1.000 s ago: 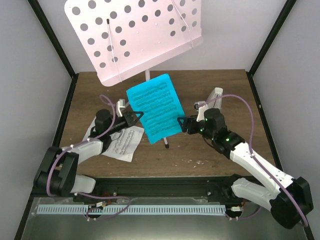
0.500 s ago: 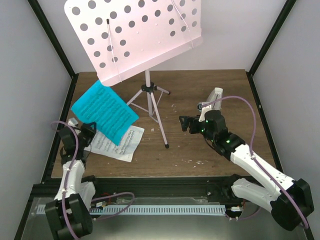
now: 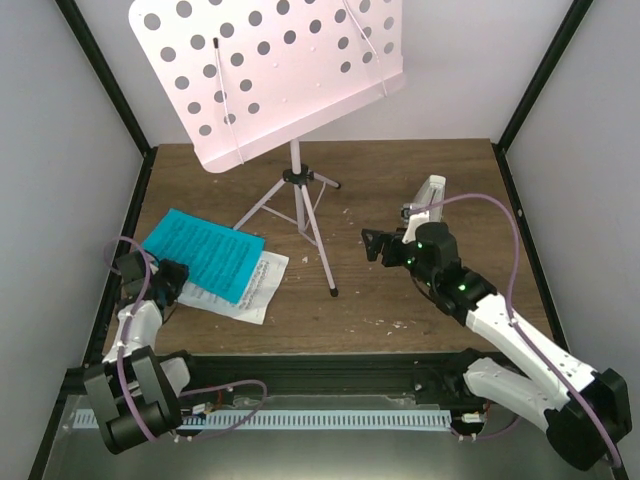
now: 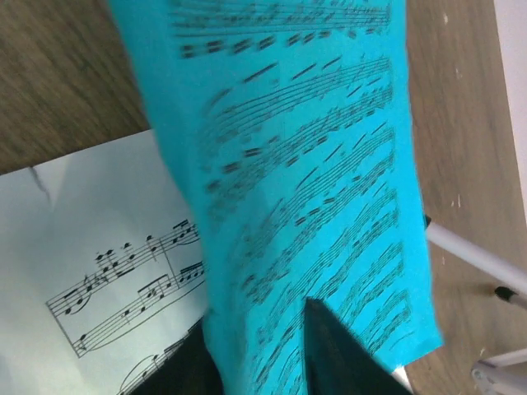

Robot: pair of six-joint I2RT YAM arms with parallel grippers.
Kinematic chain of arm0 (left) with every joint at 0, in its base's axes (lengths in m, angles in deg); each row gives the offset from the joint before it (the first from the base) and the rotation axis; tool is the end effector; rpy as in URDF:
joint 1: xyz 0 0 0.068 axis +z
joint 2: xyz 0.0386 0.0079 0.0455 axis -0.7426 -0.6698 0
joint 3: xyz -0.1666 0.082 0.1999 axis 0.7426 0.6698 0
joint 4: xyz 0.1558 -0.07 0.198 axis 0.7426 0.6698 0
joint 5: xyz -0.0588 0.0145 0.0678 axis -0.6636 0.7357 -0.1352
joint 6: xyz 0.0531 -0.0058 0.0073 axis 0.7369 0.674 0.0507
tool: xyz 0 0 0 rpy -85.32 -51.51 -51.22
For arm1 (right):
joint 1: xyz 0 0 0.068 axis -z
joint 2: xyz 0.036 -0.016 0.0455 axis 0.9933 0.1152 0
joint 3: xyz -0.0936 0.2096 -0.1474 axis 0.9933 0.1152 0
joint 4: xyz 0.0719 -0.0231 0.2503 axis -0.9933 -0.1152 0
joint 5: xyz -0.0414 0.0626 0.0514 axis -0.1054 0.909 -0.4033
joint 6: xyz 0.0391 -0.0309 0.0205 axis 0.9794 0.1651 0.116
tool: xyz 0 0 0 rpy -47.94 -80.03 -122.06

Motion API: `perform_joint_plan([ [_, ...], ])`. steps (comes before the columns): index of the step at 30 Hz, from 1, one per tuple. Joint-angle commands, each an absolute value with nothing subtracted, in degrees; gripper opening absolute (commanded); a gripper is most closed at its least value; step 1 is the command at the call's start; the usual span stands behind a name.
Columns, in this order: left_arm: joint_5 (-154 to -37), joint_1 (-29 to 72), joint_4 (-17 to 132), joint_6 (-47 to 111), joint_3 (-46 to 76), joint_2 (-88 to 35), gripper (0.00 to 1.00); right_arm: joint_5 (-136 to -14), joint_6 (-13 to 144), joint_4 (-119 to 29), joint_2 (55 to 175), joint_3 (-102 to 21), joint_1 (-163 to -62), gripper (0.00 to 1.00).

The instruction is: Pack up the instrument practice props

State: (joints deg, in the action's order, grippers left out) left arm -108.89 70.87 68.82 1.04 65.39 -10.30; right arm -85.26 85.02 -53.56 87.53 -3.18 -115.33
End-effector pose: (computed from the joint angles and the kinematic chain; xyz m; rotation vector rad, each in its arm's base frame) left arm 0.1800 0.0618 0.1606 -1.1438 2.1086 -0.6178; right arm 0.1838 0.1126 0.2748 -0.0693 2.0427 0.6059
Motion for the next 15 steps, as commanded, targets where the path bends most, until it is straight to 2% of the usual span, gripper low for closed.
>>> perform_joint_plan([
  [1, -106.33, 71.28, 71.55, 3.22, 63.78, -9.16, 0.43, -83.29, 83.76, -50.08, 82.17, -2.10, -114.85, 1.00],
  [4, -104.45, 71.33, 73.30, 3.51, 63.00, -7.09, 0.87, -83.24, 83.74, -48.65, 79.39, -1.07, -114.92, 1.00],
  [5, -103.45, 71.40, 74.04, 3.62, 62.62, -6.14, 0.98, -83.30, 83.76, -48.39, 78.71, -0.87, -114.87, 1.00],
  [11, -99.28, 71.37, 79.37, 9.85, 55.34, -1.19, 1.00, -85.85, 84.60, -48.95, 77.89, -0.80, -114.87, 1.00],
  [15, -106.70, 70.90, 81.20, 16.45, 49.41, 0.32, 1.00, -87.04, 86.10, -48.73, 79.32, -0.28, -114.90, 1.00],
])
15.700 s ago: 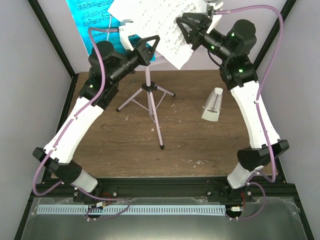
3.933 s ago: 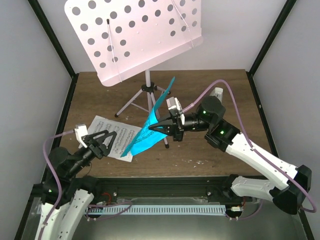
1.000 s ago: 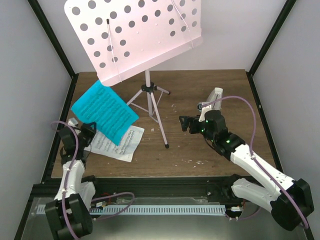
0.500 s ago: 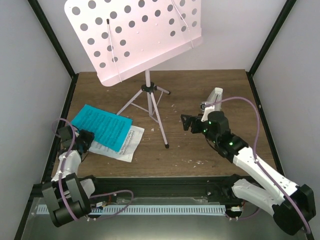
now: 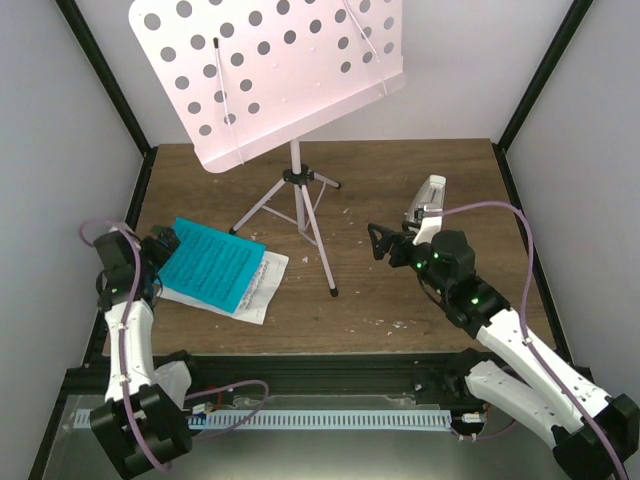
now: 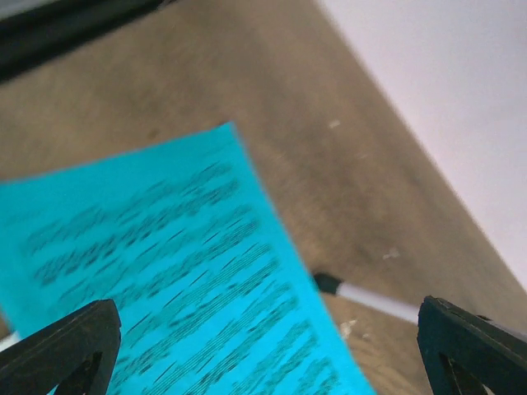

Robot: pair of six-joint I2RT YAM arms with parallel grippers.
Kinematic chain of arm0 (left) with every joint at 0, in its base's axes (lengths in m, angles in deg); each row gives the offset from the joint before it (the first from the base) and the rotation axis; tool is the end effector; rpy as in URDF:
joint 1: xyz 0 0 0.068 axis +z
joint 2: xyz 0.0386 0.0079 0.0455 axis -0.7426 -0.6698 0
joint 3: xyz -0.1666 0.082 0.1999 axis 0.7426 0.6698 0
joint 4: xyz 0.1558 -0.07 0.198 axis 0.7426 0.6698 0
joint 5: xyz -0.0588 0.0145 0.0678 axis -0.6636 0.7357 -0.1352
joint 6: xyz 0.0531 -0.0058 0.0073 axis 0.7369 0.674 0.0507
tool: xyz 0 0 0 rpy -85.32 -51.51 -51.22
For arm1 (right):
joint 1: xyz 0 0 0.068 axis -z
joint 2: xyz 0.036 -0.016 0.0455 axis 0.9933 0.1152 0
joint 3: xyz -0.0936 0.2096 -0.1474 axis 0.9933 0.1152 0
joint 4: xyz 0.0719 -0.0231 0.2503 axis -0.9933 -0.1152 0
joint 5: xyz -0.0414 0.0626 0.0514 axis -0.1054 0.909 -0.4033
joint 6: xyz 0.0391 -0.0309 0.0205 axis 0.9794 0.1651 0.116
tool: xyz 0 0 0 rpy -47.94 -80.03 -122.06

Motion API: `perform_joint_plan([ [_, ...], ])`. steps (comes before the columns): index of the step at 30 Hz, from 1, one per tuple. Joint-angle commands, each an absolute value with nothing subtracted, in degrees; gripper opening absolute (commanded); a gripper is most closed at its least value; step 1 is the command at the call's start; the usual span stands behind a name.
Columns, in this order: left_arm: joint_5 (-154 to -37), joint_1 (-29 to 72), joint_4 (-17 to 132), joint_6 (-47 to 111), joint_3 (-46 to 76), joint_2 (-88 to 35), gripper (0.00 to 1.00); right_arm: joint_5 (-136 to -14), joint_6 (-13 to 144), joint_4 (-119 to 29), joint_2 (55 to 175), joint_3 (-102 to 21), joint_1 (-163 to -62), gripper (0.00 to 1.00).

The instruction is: Pack up the instrument practice props

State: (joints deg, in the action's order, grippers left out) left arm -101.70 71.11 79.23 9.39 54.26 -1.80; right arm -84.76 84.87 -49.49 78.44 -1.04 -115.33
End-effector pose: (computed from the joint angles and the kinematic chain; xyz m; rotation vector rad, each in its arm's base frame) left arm 0.1795 0.0670 0.2336 -0.9481 2.0174 -0.3920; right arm 0.1616 0.0991 0.2978 -0.0657 1.8525 0.6869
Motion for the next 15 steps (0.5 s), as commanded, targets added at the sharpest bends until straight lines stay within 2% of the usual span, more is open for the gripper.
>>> perform_joint_plan([
  [1, -109.98, 69.81, 79.29, 16.56, 49.66, 1.08, 0.99, -87.23, 86.69, -48.51, 79.64, -0.13, -114.88, 1.00],
  [7, -110.84, 44.45, 75.96, 15.82, 48.55, -3.69, 0.95, -90.40, 91.44, -47.26, 80.00, 1.74, -114.88, 1.00],
  [12, -113.35, 30.87, 50.10, 1.82, 57.34, -8.19, 0.86, -91.88, 91.20, -48.76, 77.52, 1.96, -114.85, 1.00],
  [15, -111.37, 24.76, 43.73, 0.32, 56.20, -12.33, 0.84, -93.96, 90.87, -50.66, 75.65, 2.06, -114.80, 1.00],
])
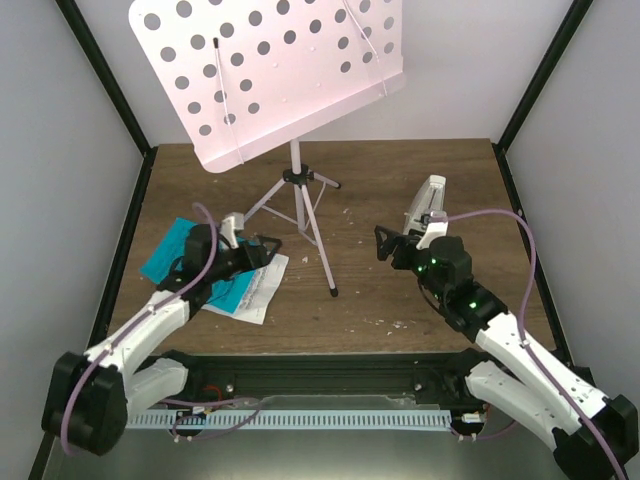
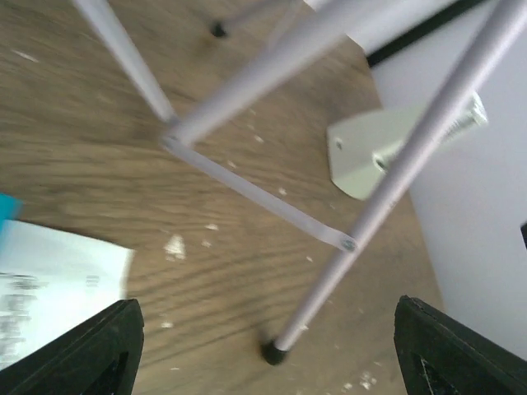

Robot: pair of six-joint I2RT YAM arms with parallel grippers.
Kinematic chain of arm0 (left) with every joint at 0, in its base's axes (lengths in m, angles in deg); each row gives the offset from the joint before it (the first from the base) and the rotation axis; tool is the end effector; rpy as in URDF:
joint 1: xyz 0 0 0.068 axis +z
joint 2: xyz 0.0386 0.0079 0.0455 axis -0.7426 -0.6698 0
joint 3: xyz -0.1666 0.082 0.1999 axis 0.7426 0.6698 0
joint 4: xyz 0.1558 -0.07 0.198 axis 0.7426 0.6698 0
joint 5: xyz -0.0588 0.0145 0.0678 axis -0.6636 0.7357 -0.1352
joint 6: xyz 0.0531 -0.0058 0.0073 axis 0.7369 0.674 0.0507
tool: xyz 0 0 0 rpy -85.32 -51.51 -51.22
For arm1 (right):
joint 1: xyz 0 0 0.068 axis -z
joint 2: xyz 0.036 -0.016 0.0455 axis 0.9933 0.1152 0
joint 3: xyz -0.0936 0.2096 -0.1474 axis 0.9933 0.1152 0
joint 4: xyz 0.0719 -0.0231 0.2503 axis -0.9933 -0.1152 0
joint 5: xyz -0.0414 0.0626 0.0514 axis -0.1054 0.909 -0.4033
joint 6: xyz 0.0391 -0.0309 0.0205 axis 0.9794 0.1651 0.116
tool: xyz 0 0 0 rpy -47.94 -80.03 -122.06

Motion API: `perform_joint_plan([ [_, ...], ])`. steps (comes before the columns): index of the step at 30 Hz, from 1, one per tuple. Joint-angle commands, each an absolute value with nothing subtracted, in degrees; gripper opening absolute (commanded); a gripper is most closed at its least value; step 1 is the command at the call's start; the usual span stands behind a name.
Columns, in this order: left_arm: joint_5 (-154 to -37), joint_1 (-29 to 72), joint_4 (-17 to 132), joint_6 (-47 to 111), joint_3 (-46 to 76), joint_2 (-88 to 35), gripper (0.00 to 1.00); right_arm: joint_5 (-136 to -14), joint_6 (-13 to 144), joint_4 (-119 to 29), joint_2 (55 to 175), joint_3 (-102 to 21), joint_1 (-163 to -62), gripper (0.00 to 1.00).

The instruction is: Pack up the instrument practice props

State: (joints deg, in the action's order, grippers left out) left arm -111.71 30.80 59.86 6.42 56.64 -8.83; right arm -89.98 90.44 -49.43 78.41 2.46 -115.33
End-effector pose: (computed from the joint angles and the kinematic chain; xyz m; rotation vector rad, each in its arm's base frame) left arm 0.2054 -0.0789 0.2283 -0.0976 2.1638 -1.0133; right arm 0.1624 0.0959 0.2763 0.0884 1.9061 0.6490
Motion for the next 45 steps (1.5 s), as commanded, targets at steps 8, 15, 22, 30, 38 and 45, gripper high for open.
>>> perform_joint_plan([
  [8, -107.43, 16.14, 38.51, 2.34, 48.58, -25.69, 0.84, -95.09, 90.81, -49.40, 72.45, 3.80, -114.88, 1.00],
  [15, -101.81, 15.55, 42.79, 7.04, 41.86, -32.14, 0.86, -94.76, 90.51, -50.24, 71.32, 4.85, -114.85, 1.00],
  [22, -102.06, 15.54, 46.94, 9.81, 33.72, -37.77, 0.62, -97.69, 89.84, -51.73, 67.68, 6.38, -114.90, 1.00],
  [30, -101.67, 15.46, 47.79, 11.71, 34.15, -37.34, 0.16, -100.58, 89.31, -53.03, 63.45, 7.01, -114.84, 1.00],
  [38, -113.71, 15.48, 49.27, 24.51, 36.97, -33.59, 0.00, -101.29, 90.58, -53.44, 62.65, 7.02, -114.90, 1.00],
  [45, -130.54, 15.60, 48.69, 28.90, 36.32, -34.10, 0.00, -97.17, 92.25, -50.44, 64.31, 7.65, -114.85, 1.00],
])
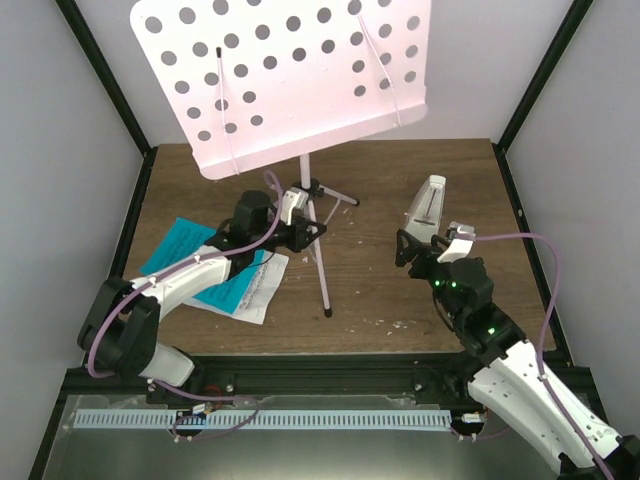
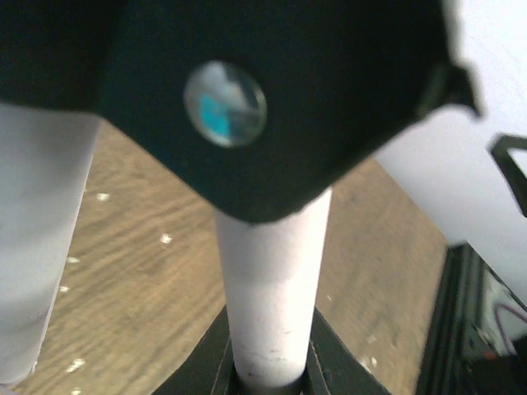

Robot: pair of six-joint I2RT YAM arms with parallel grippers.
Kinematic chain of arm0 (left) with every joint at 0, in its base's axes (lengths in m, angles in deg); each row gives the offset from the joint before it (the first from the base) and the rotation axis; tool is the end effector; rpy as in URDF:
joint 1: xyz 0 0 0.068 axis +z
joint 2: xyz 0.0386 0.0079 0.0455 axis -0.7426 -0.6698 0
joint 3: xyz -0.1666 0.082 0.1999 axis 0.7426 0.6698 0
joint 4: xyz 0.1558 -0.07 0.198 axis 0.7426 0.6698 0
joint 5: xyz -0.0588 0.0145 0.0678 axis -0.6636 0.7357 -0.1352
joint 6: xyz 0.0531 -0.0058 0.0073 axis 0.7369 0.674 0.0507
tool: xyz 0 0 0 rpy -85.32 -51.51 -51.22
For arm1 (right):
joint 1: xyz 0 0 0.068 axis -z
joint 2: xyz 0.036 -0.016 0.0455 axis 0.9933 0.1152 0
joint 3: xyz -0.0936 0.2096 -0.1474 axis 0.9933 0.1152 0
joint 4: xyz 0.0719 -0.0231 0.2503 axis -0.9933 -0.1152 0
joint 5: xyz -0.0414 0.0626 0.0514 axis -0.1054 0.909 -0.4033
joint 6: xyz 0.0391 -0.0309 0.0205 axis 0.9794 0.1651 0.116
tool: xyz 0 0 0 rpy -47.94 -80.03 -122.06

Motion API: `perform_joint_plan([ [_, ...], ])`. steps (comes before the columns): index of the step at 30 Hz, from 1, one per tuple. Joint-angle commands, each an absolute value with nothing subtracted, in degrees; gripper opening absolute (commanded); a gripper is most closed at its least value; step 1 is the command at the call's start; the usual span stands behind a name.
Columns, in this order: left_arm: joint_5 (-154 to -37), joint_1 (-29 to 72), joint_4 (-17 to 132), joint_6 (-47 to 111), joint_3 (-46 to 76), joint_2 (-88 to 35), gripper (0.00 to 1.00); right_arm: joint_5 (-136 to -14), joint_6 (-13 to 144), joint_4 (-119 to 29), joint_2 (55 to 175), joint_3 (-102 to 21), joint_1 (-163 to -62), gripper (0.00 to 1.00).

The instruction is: Pack up the instrument practice props

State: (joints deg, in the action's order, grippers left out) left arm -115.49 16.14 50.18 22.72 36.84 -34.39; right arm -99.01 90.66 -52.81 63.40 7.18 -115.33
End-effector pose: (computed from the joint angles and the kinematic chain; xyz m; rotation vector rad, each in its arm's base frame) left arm 0.2671 -0.1856 0.2494 0.5341 2.0275 -1.0716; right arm 0.1269 0.0672 0.2791 0.2137 1.7532 0.5723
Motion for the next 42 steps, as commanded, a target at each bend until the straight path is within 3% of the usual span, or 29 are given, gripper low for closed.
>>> perform_joint_plan([
  [1, -132.71, 15.59, 48.75, 28.92, 35.95, -34.80, 0.00, -96.00, 92.94, -49.78, 64.99, 7.79, -114.85, 1.00],
  [8, -144.47, 15.46, 48.76, 28.55, 34.28, -39.30, 0.00, -88.18, 100.46, -44.68, 70.17, 7.20, -114.93, 1.00],
  [12, -141.45, 15.52, 53.38, 31.31, 33.37, -38.91, 0.00, -80.33, 105.25, -37.67, 74.72, 6.81, -114.82, 1.00],
  [13, -139.98, 15.52, 54.20, 31.75, 33.36, -38.26, 0.03, -77.91, 106.48, -35.54, 76.23, 6.54, -114.85, 1.00],
  [19, -129.89, 15.52, 57.81, 32.22, 34.21, -34.44, 0.45, -65.51, 110.77, -21.11, 86.07, 3.64, -114.85, 0.94],
  [23, -125.36, 15.45, 56.64, 29.70, 36.77, -30.72, 0.58, -63.37, 111.73, -15.67, 91.95, 0.89, -114.77, 0.81],
  [42, -122.61, 15.37, 48.67, 19.55, 43.83, -28.15, 0.45, -57.68, 116.25, -5.99, 107.16, -4.66, -112.67, 0.44],
])
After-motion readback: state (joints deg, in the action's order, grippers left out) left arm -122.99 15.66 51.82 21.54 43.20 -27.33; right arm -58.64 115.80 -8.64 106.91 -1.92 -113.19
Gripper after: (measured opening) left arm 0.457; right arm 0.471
